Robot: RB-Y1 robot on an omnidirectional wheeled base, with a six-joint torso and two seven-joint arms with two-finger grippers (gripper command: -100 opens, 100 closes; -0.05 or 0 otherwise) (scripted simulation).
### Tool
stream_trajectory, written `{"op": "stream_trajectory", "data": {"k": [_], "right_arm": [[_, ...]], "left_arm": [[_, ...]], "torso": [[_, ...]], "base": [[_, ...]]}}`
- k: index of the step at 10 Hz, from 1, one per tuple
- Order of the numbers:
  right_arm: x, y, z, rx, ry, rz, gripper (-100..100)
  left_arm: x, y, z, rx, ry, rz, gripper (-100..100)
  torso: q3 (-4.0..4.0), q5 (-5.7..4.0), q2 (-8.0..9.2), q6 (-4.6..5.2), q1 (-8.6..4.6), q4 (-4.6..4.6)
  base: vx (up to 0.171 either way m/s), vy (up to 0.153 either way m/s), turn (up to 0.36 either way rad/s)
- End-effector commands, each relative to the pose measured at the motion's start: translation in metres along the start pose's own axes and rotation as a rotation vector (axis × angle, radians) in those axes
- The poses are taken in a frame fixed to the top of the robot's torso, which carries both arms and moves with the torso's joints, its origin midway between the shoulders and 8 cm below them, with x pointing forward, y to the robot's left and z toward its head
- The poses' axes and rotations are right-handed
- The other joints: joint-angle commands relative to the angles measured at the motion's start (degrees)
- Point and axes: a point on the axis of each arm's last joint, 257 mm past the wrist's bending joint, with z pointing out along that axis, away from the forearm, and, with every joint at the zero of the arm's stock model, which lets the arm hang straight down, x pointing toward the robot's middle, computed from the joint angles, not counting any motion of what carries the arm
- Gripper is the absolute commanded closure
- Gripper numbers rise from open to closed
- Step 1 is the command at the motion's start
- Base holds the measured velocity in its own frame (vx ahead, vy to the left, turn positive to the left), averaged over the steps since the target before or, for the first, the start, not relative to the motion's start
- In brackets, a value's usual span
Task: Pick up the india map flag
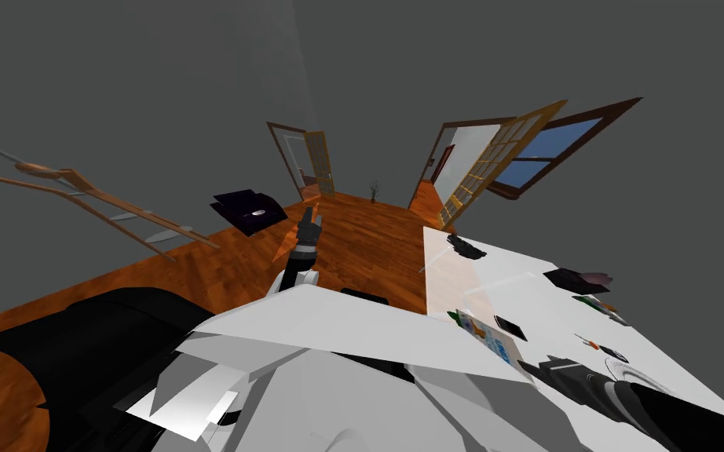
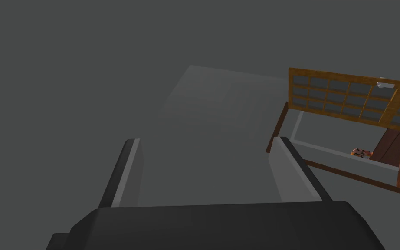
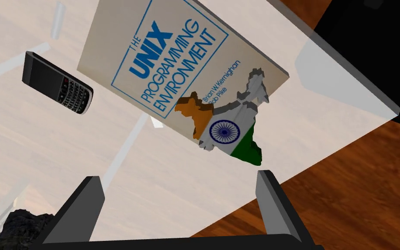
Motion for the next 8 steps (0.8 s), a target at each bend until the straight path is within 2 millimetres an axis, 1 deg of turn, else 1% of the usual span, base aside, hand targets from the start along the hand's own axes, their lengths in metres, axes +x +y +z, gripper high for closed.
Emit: {"op": "stream_trajectory", "data": {"k": [1,2,3,4,5,6,7,8], "right_arm": [[0.001,-0.004,0.009,0.005,0.027,-0.05,-100],[-0.007,0.003,0.015,-0.012,0.027,-0.072,-100],[-0.008,0.004,0.016,-0.015,0.027,-0.076,-100],[-0.006,0.002,0.024,-0.011,0.046,-0.109,-100],[-0.011,0.007,0.029,-0.025,0.045,-0.126,-100],[-0.009,0.006,0.037,-0.022,0.059,-0.154,-100],[-0.015,0.013,0.042,-0.037,0.058,-0.171,-100],[-0.013,0.014,0.051,-0.037,0.07,-0.197,-100]], "left_arm": [[0.0,0.0,0.0,0.0,0.0,0.0,0],[0.0,0.0,0.0,0.0,0.0,0.0,0],[0.0,0.0,0.0,0.0,0.0,0.0,0],[0.0,0.0,0.0,0.0,0.0,0.0,0],[0.0,0.0,0.0,0.0,0.0,0.0,0],[0.0,0.0,0.0,0.0,0.0,0.0,0],[0.0,0.0,0.0,0.0,0.0,0.0,0],[0.0,0.0,0.0,0.0,0.0,0.0,0]], "torso": [[0.0,0.0,0.0,0.0,0.0,0.0],[0.0,0.01,0.0,-0.04,0.0,0.0],[0.01,0.01,0.01,0.01,0.01,0.0],[0.04,0.02,0.06,0.03,0.04,0.02],[0.03,0.01,0.04,-0.03,0.04,0.01],[0.02,0.01,0.04,0.0,0.03,0.01],[0.01,0.01,0.02,-0.01,0.02,0.01],[0.02,0.01,0.02,0.01,0.02,0.01]], "base": [[0.016,-0.016,0.172],[0.013,-0.015,0.077],[0.006,-0.005,-0.025],[0.009,-0.006,0.135],[0.01,-0.013,0.109],[0.015,-0.015,0.119],[0.014,-0.014,0.09],[0.013,-0.015,0.152]]}}
